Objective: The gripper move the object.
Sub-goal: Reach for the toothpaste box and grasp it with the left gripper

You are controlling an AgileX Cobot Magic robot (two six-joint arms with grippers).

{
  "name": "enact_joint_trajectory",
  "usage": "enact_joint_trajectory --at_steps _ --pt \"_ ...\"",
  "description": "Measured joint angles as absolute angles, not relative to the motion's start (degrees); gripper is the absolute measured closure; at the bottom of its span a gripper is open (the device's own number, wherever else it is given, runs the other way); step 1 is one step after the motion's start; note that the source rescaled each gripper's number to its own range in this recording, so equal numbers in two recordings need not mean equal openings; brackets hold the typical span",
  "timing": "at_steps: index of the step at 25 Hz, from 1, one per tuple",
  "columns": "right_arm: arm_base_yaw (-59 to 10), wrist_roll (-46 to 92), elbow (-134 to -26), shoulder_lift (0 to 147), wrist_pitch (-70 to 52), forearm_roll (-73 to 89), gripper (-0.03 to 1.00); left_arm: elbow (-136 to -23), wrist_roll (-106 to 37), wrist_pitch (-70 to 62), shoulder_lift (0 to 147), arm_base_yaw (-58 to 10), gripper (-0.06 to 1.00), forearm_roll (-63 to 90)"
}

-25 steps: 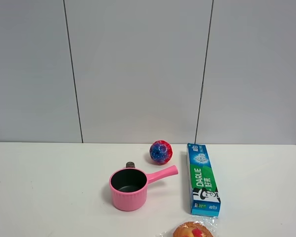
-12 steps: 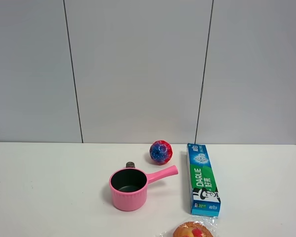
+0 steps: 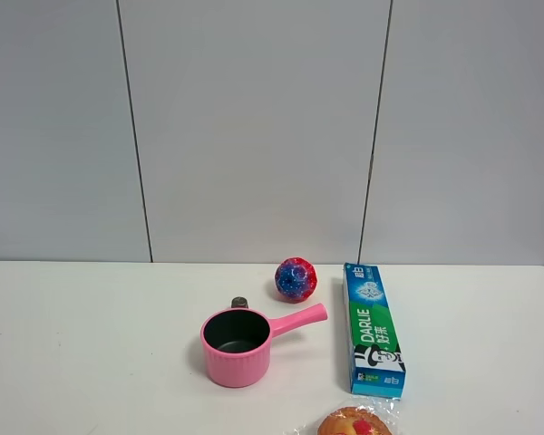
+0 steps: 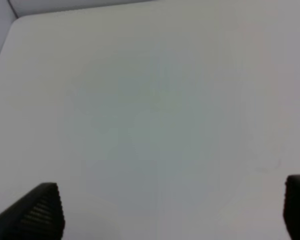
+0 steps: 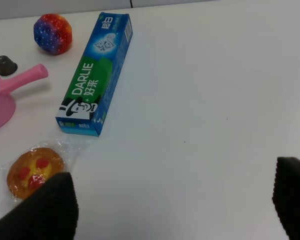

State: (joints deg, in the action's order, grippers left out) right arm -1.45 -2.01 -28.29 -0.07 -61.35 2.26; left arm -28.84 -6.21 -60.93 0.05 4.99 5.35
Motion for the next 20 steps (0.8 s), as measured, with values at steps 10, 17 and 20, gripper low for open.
enact_joint_trajectory --at_steps 10,17,20 --pt "-1.5 -2.0 -28.3 -0.1 -61.4 2.3 -0.03 -52.5 -29.4 -56.6 28.4 5.0 -0.06 32.8" --pt "-1.5 -2.0 -28.3 -0.1 -61.4 2.3 -0.03 -72.6 -38.7 -58.8 59.5 -0.9 -0.06 48.3" --pt "-1.5 -2.0 -28.3 -0.1 -61.4 2.3 -0.03 -79.5 -38.5 -56.0 70.8 -8.8 -0.06 46.8"
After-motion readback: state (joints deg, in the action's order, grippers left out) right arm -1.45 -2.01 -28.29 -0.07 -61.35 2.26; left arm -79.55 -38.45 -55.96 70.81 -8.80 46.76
